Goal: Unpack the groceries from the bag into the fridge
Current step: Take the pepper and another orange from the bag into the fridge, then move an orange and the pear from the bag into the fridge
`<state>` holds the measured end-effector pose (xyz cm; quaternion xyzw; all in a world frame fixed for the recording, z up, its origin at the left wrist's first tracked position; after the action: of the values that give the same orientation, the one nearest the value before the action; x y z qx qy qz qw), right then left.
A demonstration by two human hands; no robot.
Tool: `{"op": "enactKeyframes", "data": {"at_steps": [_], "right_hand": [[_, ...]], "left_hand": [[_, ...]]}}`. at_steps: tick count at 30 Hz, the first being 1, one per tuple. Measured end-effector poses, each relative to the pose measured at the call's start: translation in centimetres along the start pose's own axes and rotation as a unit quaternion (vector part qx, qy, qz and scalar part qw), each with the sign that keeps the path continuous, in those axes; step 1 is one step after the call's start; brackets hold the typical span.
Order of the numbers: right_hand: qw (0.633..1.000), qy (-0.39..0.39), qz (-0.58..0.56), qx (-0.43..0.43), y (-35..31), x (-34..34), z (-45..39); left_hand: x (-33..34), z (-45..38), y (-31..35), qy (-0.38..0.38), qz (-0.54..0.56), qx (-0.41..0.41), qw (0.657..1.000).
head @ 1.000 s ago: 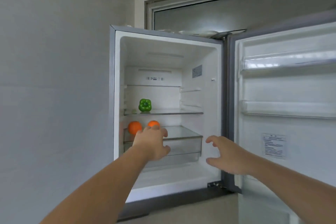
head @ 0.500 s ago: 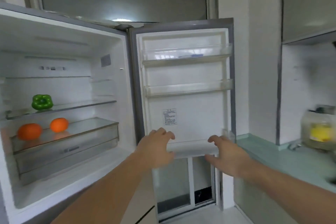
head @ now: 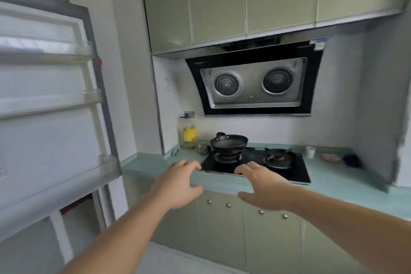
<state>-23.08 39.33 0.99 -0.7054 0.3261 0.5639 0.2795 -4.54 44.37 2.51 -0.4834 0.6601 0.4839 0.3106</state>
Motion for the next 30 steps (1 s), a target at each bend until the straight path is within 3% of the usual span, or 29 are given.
{"op": "enactKeyframes", "data": {"at_steps": [7, 14, 23, 30], "right_hand": [[0.977, 0.035, 0.013, 0.211, 19.9, -5.0, 15.0], [0.922, 0.039, -0.001, 0.386, 35.6, -7.2, 32.0], [0.826, 0.055, -0.026, 0.561, 46.5, -7.8, 52.1], [0.778, 0.064, -0.028, 0.624, 52.7, -7.2, 59.3]], "left_hand": [[10.4, -6.5, 22.1, -0.069, 0.050, 0.162, 0.983], [20.0, -6.6, 43.3, -0.156, 0.098, 0.268, 0.946], [30.4, -2.8, 64.2, -0.247, 0.143, 0.382, 0.879], [37.4, -2.0, 76.6, -0.291, 0.153, 0.461, 0.825]]}}
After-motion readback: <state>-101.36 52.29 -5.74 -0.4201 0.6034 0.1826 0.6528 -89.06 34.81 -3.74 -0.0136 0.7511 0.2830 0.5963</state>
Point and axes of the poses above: each hand's wrist, its own z-axis away from the middle knuckle, its own x-axis out of the palm, y = z × x, the point moved 8 cm from there along -z, towards the middle knuckle, and after that the axes turned 8 degrees about z, right-handed, at the moved point
